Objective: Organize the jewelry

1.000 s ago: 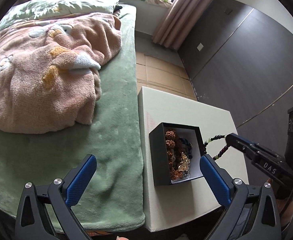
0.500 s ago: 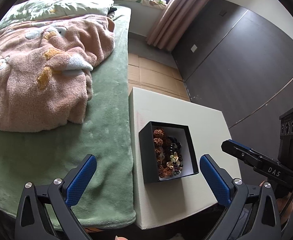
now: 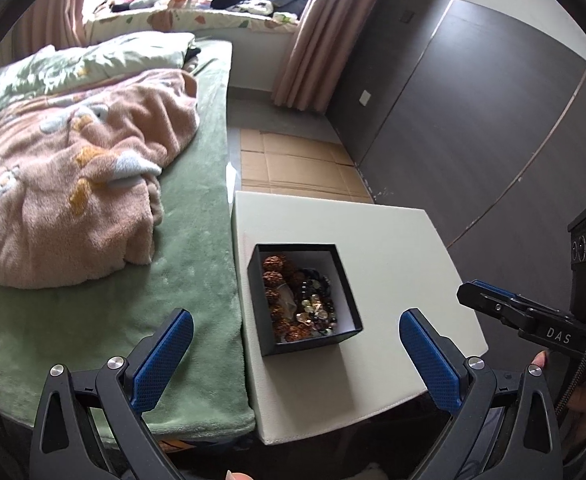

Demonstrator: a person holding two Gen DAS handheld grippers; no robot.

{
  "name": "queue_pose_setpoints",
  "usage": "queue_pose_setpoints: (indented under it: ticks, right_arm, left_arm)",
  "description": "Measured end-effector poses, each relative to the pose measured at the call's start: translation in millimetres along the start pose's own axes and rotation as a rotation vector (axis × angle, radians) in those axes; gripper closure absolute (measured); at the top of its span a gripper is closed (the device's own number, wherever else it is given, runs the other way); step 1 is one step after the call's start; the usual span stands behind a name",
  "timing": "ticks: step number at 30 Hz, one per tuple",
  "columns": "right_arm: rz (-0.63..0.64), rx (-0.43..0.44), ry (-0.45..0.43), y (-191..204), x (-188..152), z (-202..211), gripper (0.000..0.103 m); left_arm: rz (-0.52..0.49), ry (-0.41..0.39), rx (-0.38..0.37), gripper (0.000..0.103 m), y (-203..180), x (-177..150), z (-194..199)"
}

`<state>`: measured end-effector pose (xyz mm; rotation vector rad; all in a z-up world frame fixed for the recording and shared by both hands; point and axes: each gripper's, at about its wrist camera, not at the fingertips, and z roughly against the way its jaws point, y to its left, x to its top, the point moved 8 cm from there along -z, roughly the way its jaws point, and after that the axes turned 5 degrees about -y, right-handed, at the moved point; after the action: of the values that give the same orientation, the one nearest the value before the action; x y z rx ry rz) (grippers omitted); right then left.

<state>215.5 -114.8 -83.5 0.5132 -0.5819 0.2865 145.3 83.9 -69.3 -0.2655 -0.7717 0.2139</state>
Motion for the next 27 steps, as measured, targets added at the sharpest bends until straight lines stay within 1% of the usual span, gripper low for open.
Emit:
queue_pose_setpoints:
  ticks: [3, 8, 10, 11, 12, 17, 19, 21, 26, 27]
  right_arm:
    - [-0.008, -0.019, -0.018, -9.0, -4.6, 15.8, 0.049]
    - [-0.03, -0.066, -0.013, -24.9, -18.4, 38.4, 0.049]
    - [-0.036, -0.084, -0.022, -29.6, -23.5, 48.2, 0.037]
    - [-0.038, -0.087, -0.028, -31.1, -25.7, 53.4, 0.024]
    - [-0.039, -0.088, -0.036, -32.4, -28.1, 59.2, 0.018]
    - [-0.036, -0.109, -0.073, -34.3, -36.8, 85.2, 0.018]
    - [-0.033, -0.121, -0.089, -34.6, -39.0, 95.5, 0.016]
    - [-0.036, -0.127, -0.106, -34.7, -41.9, 105.1, 0.012]
    - [-0.021, -0.148, -0.134, -33.0, -53.0, 126.7, 0.01]
    - [-0.015, -0.154, -0.139, -32.8, -55.6, 130.7, 0.008]
  left_arm:
    - [-0.019, -0.022, 0.006, 0.0, -12.8, -0.9, 11.1]
    - [-0.072, -0.041, 0.03, 0.0, -38.0, -7.6, 32.5]
    - [-0.094, -0.053, 0.043, 0.0, -46.7, -10.3, 41.3]
    - [-0.106, -0.06, 0.044, 0.0, -51.3, -12.2, 46.1]
    - [-0.118, -0.066, 0.046, 0.0, -56.0, -14.0, 50.2]
    - [-0.165, -0.098, 0.049, 0.0, -74.7, -22.3, 70.9]
    - [-0.174, -0.113, 0.046, 0.0, -80.9, -25.0, 79.9]
    - [-0.183, -0.128, 0.047, 0.0, -85.3, -27.0, 87.8]
    - [-0.196, -0.171, 0.05, 0.0, -93.8, -33.4, 109.4]
    - [-0.203, -0.177, 0.05, 0.0, -95.3, -35.2, 113.1]
